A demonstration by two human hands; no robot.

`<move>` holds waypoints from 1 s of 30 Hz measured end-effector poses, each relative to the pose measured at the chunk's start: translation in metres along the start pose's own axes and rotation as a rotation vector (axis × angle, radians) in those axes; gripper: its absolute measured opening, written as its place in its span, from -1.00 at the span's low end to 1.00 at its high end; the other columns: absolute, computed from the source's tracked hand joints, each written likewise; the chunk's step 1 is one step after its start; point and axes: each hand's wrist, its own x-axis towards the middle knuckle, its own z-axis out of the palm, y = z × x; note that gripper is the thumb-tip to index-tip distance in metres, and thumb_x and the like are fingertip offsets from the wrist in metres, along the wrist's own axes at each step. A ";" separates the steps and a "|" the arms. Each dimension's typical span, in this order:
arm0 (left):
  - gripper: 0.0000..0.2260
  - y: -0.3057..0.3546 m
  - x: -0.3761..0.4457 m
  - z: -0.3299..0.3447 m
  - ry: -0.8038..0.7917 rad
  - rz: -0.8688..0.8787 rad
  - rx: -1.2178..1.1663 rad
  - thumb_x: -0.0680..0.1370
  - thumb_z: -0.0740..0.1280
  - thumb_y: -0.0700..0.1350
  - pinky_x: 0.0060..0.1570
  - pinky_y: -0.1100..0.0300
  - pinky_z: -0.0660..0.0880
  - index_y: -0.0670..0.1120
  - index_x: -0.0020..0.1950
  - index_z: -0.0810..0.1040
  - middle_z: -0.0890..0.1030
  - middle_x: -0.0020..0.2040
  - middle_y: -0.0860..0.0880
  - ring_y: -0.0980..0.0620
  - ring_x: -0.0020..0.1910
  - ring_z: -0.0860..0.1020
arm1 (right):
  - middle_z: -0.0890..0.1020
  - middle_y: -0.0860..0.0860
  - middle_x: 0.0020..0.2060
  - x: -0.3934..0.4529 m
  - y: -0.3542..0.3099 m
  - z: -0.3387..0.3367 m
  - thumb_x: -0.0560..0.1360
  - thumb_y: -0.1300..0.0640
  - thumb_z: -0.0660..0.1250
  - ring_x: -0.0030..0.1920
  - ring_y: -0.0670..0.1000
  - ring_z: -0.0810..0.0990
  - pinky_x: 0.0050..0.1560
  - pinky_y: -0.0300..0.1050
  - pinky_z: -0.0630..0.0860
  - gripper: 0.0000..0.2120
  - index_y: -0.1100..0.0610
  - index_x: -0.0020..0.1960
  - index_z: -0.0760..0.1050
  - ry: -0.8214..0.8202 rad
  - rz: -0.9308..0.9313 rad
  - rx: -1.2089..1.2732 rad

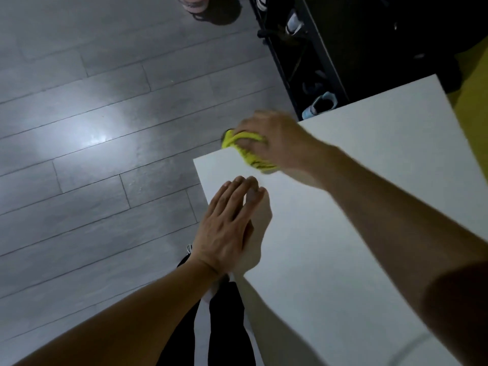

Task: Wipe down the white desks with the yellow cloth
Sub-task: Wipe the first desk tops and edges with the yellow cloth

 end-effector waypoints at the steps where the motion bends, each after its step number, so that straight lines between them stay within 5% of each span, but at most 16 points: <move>1: -0.52 0.001 0.000 -0.002 -0.012 0.001 -0.002 0.65 0.12 -0.18 0.61 -0.14 0.14 -0.15 0.60 0.34 0.29 0.62 -0.18 -0.18 0.63 0.20 | 0.60 0.15 0.14 -0.011 0.021 -0.011 0.62 -0.10 0.25 0.14 0.20 0.53 0.20 0.06 0.42 -0.62 0.12 0.27 0.57 0.021 0.048 -0.038; 5: -0.51 0.005 0.003 -0.005 -0.029 -0.022 0.017 0.64 0.12 -0.19 0.59 -0.18 0.18 -0.15 0.59 0.36 0.31 0.61 -0.19 -0.20 0.62 0.23 | 0.56 0.26 0.15 -0.046 0.093 -0.060 0.52 -0.23 0.05 0.16 0.34 0.49 0.24 0.21 0.39 -0.41 0.14 0.24 0.58 0.076 0.351 -0.201; 9: -0.51 0.005 0.001 -0.006 -0.044 -0.028 0.027 0.64 0.11 -0.17 0.58 -0.20 0.18 -0.15 0.60 0.35 0.31 0.61 -0.19 -0.21 0.62 0.23 | 0.54 0.26 0.14 -0.051 0.103 -0.064 0.57 -0.21 0.11 0.17 0.33 0.46 0.22 0.20 0.39 -0.49 0.13 0.22 0.57 0.113 0.474 -0.231; 12: -0.51 0.006 0.001 -0.006 -0.061 -0.043 0.041 0.65 0.09 -0.14 0.58 -0.20 0.17 -0.16 0.60 0.35 0.31 0.61 -0.20 -0.21 0.63 0.21 | 0.56 0.20 0.13 -0.039 0.063 -0.038 0.63 -0.13 0.17 0.14 0.26 0.48 0.16 0.12 0.39 -0.63 0.09 0.22 0.56 0.157 0.388 -0.290; 16: -0.49 0.008 0.001 -0.009 -0.068 -0.049 0.067 0.64 0.10 -0.15 0.61 -0.15 0.12 -0.16 0.61 0.33 0.31 0.60 -0.22 -0.21 0.63 0.20 | 0.55 0.09 0.20 -0.004 -0.022 0.014 0.63 -0.14 0.11 0.20 0.16 0.47 0.19 0.05 0.34 -0.61 0.06 0.26 0.51 0.140 0.138 -0.214; 19: -0.49 0.012 0.003 -0.013 -0.097 -0.062 0.094 0.64 0.11 -0.14 0.63 -0.11 0.07 -0.16 0.61 0.31 0.29 0.61 -0.23 -0.21 0.63 0.17 | 0.52 0.05 0.25 0.005 -0.033 0.024 0.64 -0.17 0.10 0.26 0.13 0.43 0.24 0.03 0.30 -0.60 0.01 0.33 0.45 0.137 0.120 -0.203; 24: -0.48 0.023 0.009 -0.019 -0.161 -0.083 0.134 0.63 0.10 -0.14 0.60 -0.22 0.15 -0.21 0.59 0.33 0.33 0.58 -0.25 -0.26 0.61 0.23 | 0.55 0.08 0.20 -0.029 0.038 -0.005 0.63 -0.17 0.12 0.19 0.18 0.49 0.17 0.05 0.40 -0.62 0.03 0.27 0.50 0.256 0.196 -0.228; 30: -0.51 0.048 0.036 -0.015 -0.131 -0.125 0.185 0.66 0.08 0.00 0.48 -0.24 0.32 -0.25 0.48 0.46 0.41 0.52 -0.25 -0.27 0.50 0.39 | 0.53 0.23 0.14 -0.076 0.149 -0.067 0.64 -0.08 0.12 0.18 0.27 0.48 0.15 0.09 0.41 -0.62 0.19 0.15 0.53 0.417 0.594 -0.238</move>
